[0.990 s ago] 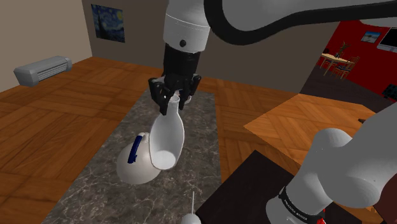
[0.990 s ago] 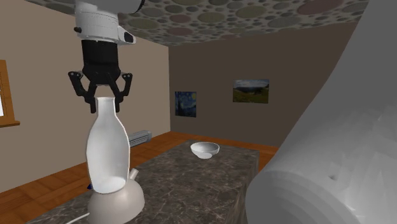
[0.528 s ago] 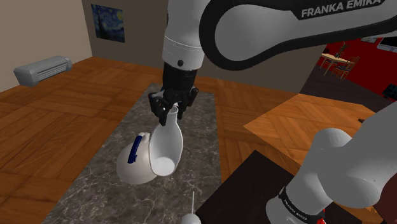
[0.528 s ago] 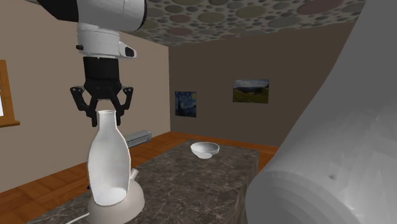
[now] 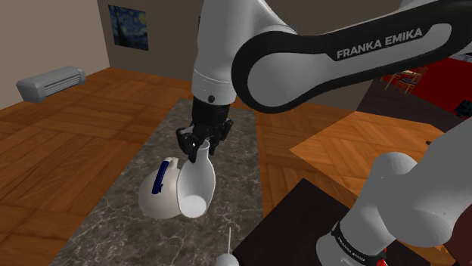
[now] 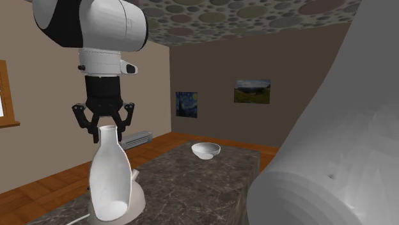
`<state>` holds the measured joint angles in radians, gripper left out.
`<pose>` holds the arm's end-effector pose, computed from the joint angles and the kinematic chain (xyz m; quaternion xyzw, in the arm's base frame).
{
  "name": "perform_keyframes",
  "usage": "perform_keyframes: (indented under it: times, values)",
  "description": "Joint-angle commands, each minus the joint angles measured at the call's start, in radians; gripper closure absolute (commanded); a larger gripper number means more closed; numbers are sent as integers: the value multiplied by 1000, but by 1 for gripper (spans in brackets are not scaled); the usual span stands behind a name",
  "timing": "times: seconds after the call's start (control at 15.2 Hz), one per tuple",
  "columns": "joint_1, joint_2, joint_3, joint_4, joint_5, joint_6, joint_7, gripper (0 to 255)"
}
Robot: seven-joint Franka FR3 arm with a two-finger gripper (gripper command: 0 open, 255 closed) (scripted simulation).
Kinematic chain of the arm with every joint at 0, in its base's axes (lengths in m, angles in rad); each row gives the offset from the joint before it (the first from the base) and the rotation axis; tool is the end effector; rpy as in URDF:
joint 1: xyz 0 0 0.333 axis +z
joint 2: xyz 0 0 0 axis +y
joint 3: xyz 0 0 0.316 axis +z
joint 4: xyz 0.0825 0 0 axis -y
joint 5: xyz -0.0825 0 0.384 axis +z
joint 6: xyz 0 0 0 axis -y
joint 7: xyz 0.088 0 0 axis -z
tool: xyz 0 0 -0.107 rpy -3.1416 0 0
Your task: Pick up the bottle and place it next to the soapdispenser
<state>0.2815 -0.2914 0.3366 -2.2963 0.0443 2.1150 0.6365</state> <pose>0.3804 0.2811 0.4680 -0.9982 0.0241 -0.0551 0.0050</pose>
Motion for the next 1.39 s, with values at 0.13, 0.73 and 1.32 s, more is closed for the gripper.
perform_keyframes:
  times: [0.13,0.73,1.32]
  values:
    - [0,15,5,-42,-3,58,6,255]
    - [-4,72,19,-116,-22,186,26,255]
    - [-9,118,28,-153,-42,266,45,255]
